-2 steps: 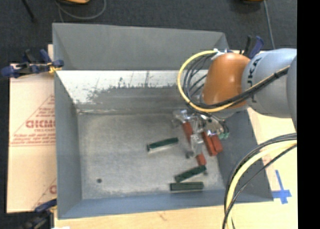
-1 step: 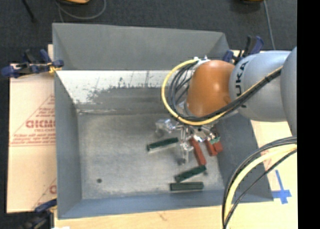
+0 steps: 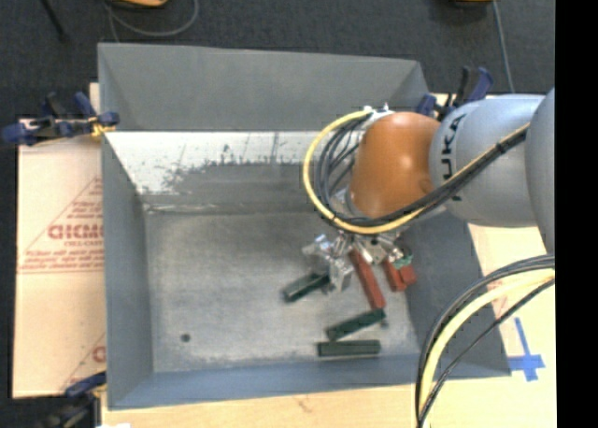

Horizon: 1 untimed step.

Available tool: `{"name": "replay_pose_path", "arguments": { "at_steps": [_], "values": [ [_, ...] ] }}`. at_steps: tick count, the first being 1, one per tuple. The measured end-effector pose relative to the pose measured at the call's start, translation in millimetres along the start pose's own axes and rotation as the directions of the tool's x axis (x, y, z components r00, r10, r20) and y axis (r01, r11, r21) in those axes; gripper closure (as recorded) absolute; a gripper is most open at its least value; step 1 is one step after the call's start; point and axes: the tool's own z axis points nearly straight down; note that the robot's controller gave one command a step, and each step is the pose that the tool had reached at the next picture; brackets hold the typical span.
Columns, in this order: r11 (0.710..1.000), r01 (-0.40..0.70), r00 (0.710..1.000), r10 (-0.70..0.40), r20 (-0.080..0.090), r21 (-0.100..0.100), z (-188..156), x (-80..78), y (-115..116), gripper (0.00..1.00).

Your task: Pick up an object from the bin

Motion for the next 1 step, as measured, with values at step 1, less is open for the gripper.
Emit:
{"name": "replay_pose_path", "arguments": {
  "at_steps": [1],
  "values": [
    [0.995,0.098,0.995,-0.098,0.007,0.005,-159.8,8.4,23.9,1.0]
  ]
}}
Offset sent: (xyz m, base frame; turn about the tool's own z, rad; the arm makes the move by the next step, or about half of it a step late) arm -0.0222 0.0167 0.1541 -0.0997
